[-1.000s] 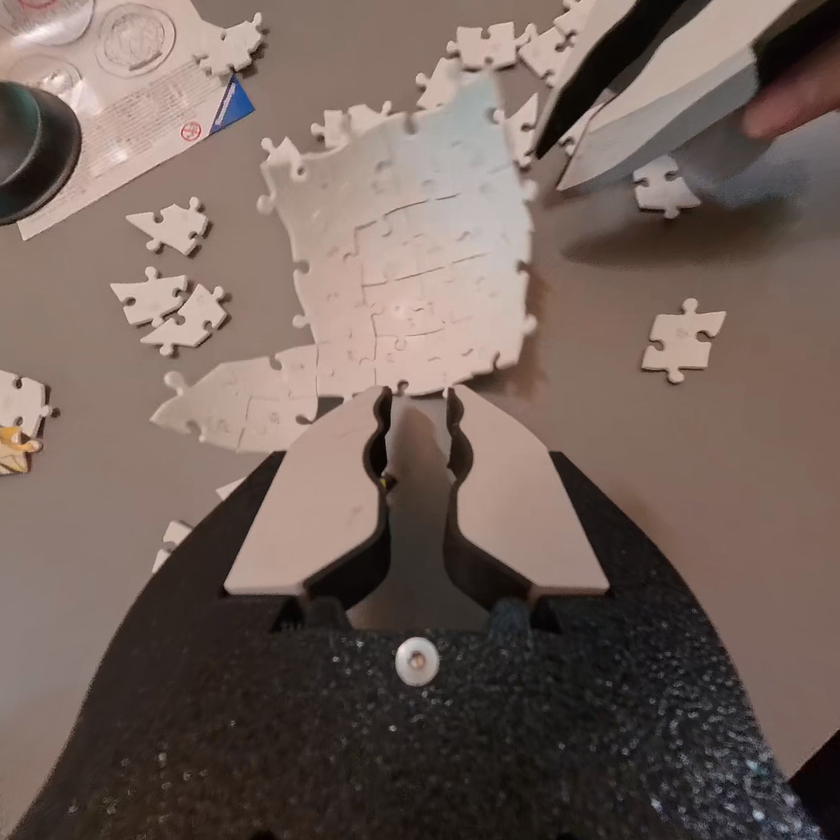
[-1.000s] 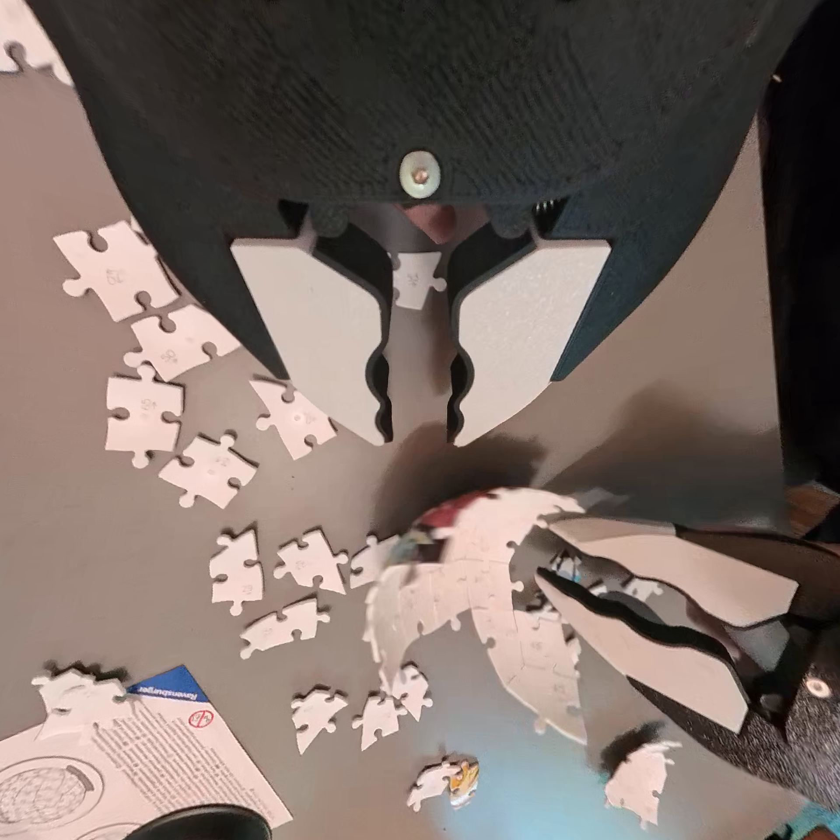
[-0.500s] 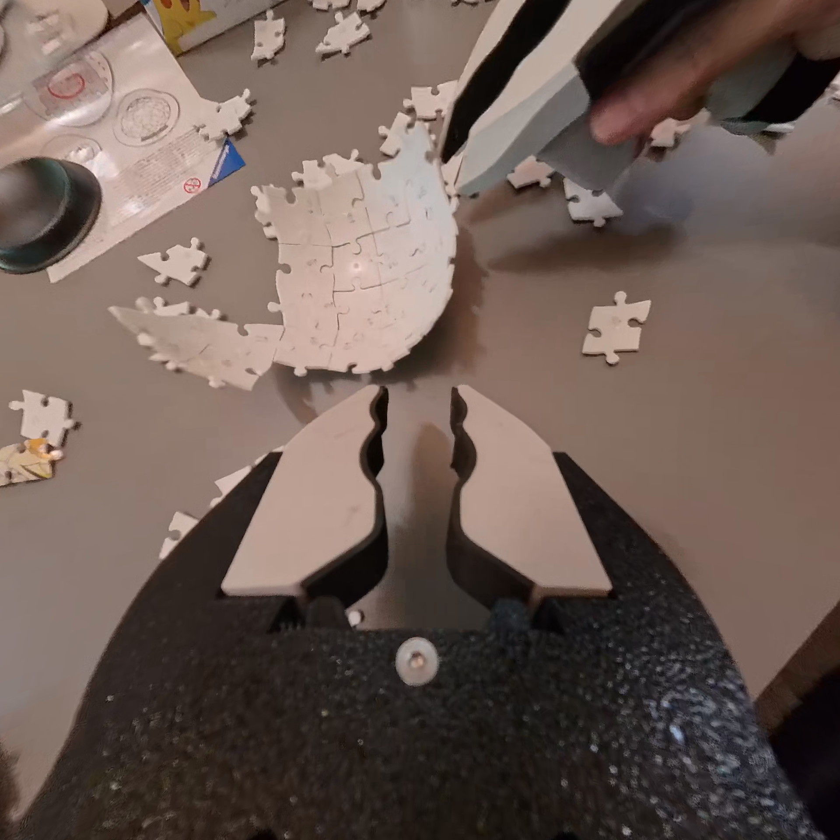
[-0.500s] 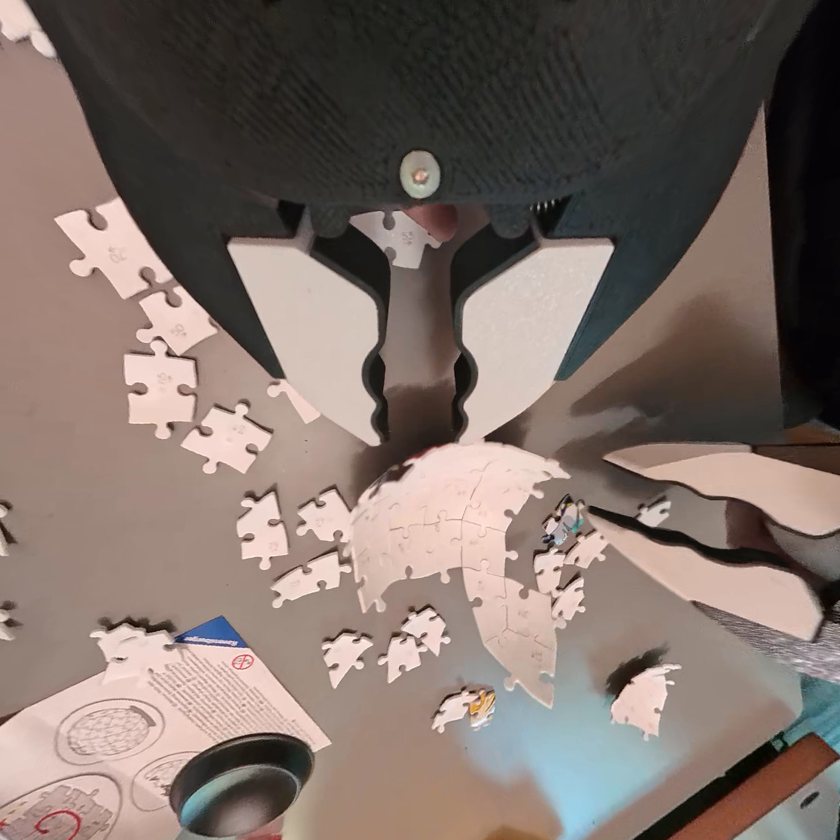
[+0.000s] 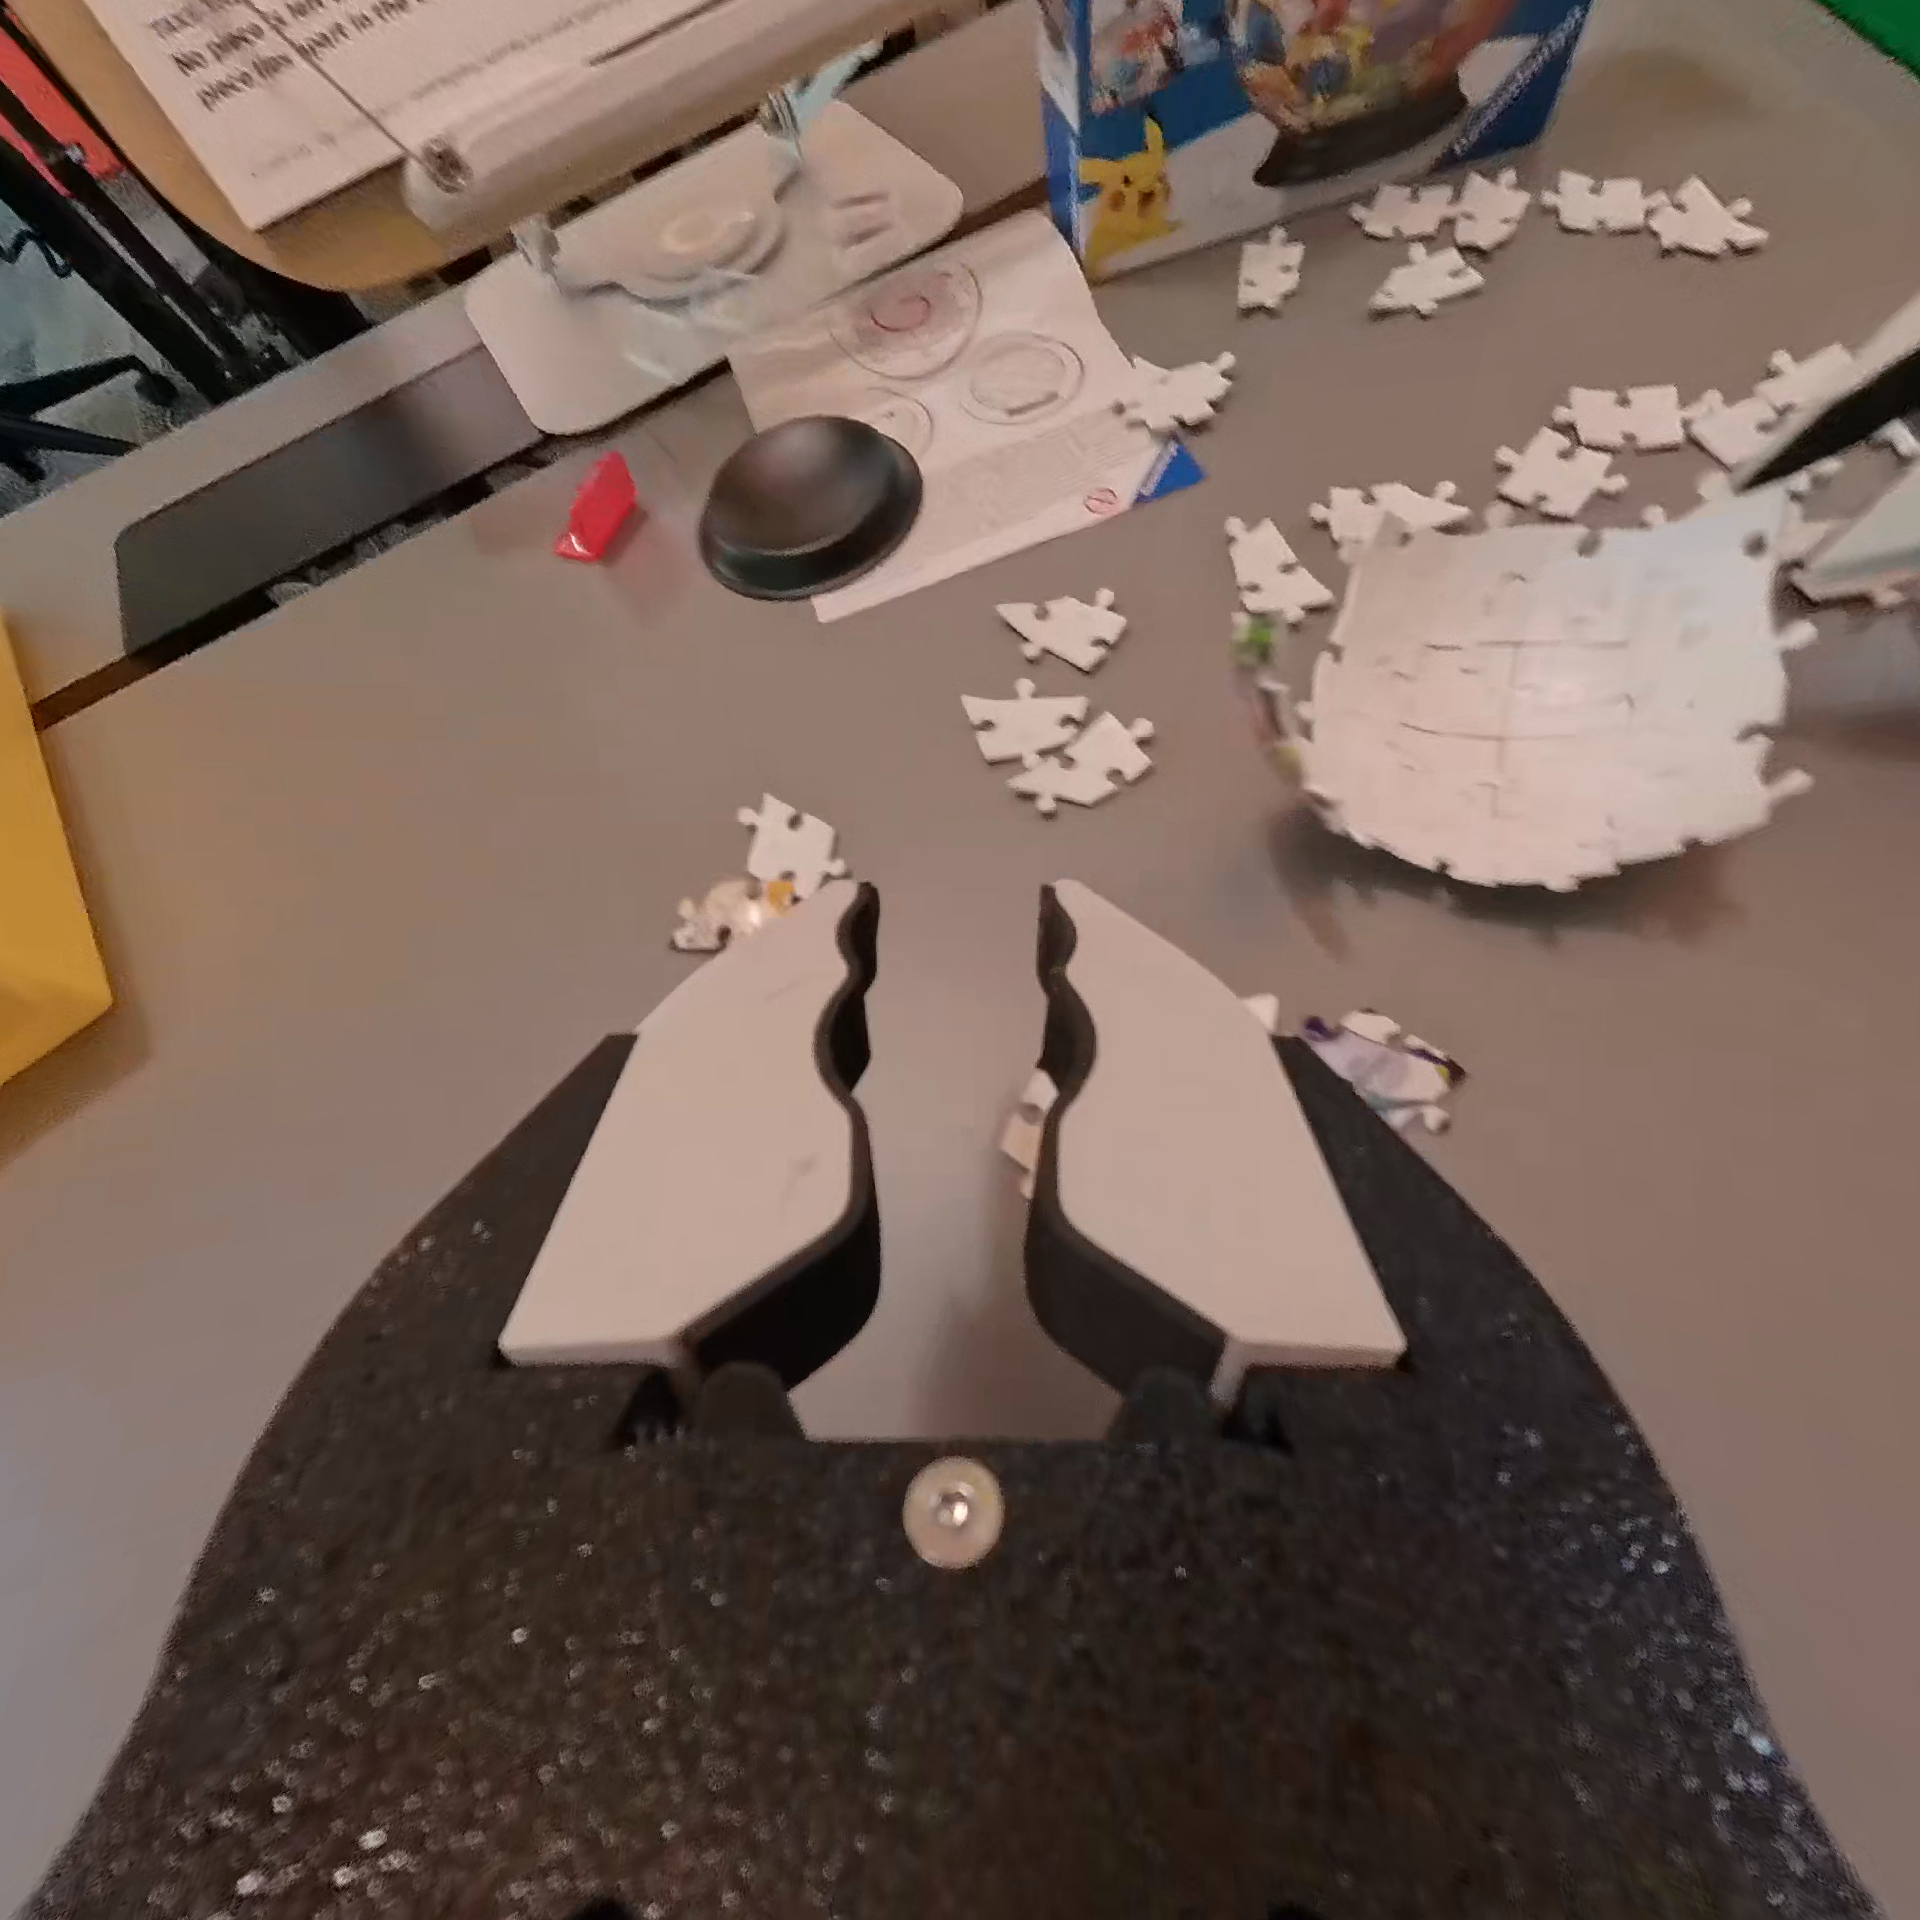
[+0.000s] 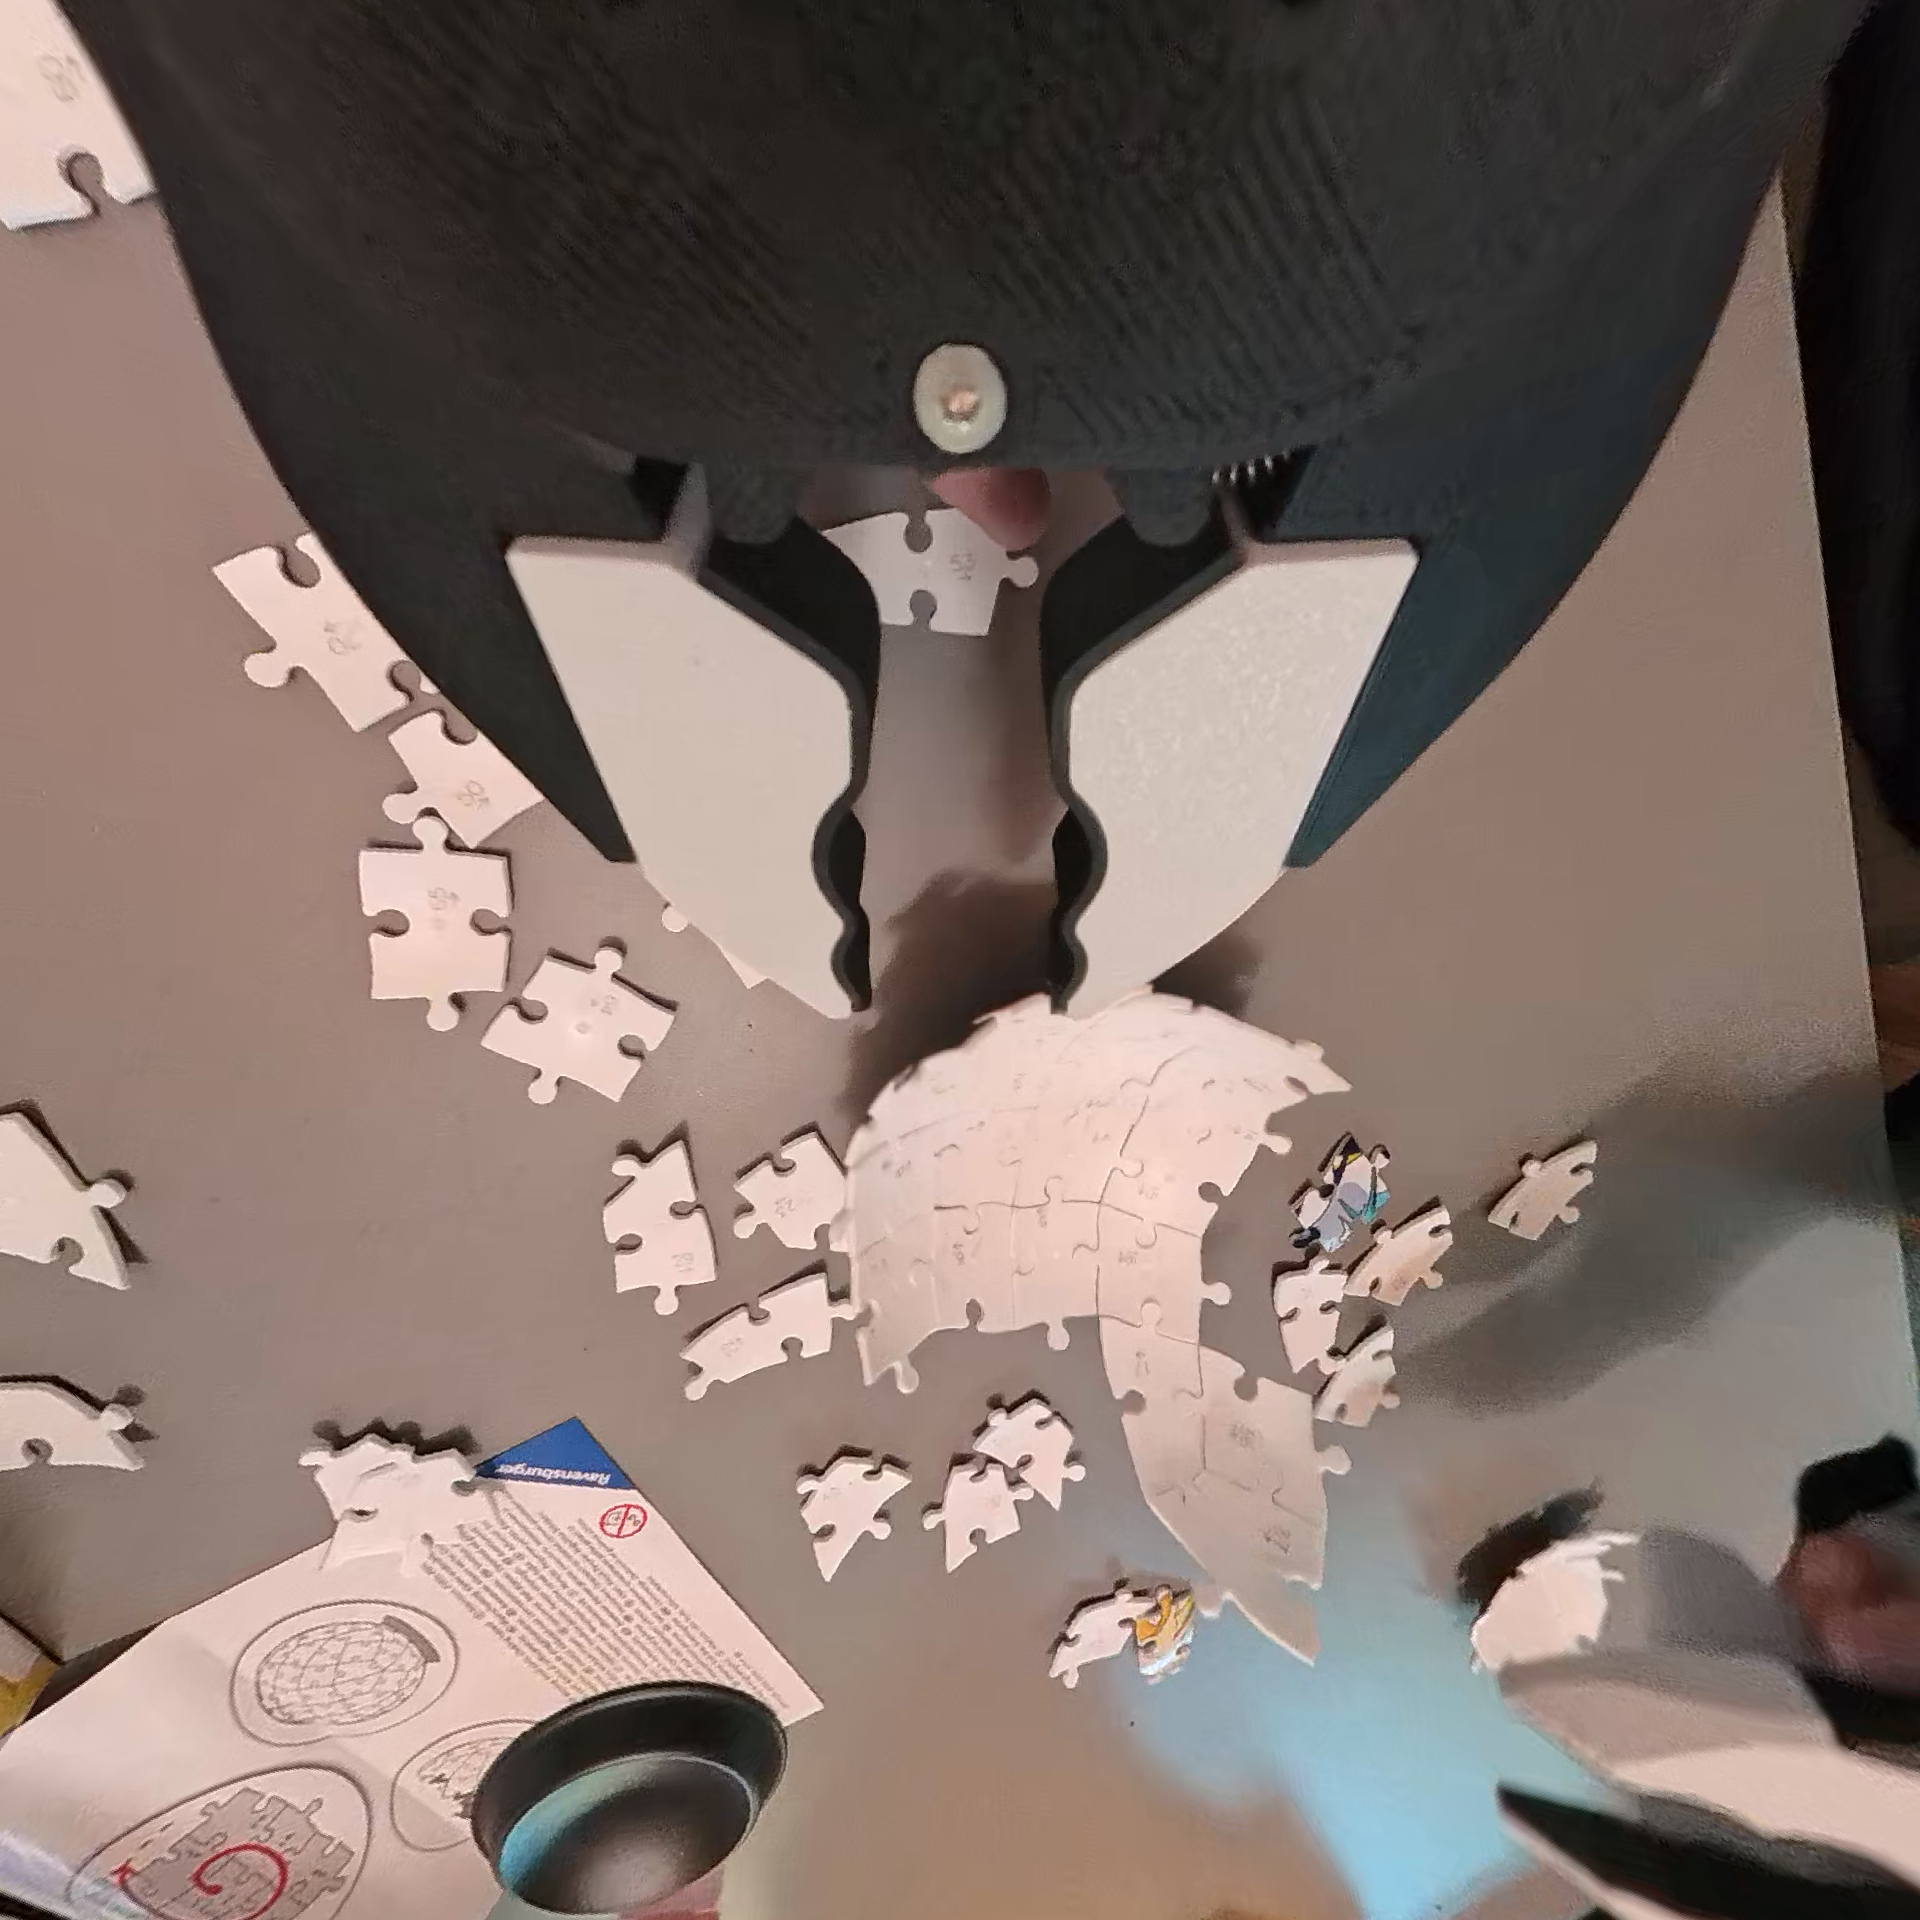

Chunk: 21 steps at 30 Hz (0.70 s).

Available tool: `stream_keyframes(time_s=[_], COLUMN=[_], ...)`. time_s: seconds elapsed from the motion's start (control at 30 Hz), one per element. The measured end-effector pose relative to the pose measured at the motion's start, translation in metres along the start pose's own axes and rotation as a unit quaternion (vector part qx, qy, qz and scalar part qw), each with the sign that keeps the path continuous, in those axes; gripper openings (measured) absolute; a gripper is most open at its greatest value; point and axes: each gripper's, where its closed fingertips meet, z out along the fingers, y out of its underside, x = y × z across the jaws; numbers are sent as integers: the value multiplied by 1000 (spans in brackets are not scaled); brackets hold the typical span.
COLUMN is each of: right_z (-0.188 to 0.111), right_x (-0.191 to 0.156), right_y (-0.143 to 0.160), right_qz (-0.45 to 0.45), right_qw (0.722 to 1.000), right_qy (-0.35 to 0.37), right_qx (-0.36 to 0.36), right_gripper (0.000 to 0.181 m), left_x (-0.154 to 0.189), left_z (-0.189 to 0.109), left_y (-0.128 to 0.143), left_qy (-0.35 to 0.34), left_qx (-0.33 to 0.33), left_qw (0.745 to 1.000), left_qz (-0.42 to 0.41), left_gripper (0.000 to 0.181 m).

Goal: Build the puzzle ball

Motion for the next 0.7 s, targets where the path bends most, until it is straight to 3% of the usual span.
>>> stream_keyframes(time_s=[0.1, 0.3, 0.47, 0.6, 0.7], right_z=[-5, -25, -60, -89, -101], right_x=[1, 6, 16, 12, 9], right_y=[-2, 1, 22, 34, 49], right_qz=[-4, -17, -2, 56, 59], right_qw=[1000, 992, 974, 963, 962], right_qy=[8, 106, 203, 217, 228], right_qx=[6, 61, 101, 148, 134], right_gripper=[35, 49, 59, 61, 62], left_x=[-15, -24, -20, -15, -20], left_z=[9, 9, 8, -2, -11], left_y=[-2, 5, 7, 2, 3], left_qy=[9, 22, 39, 31, 8], left_qx=[28, 77, 66, 66, 54], left_qw=[999, 997, 997, 996, 994], left_qz=[-12, -14, 3, 53, 97], left_gripper=[32, 42, 50, 47, 43])
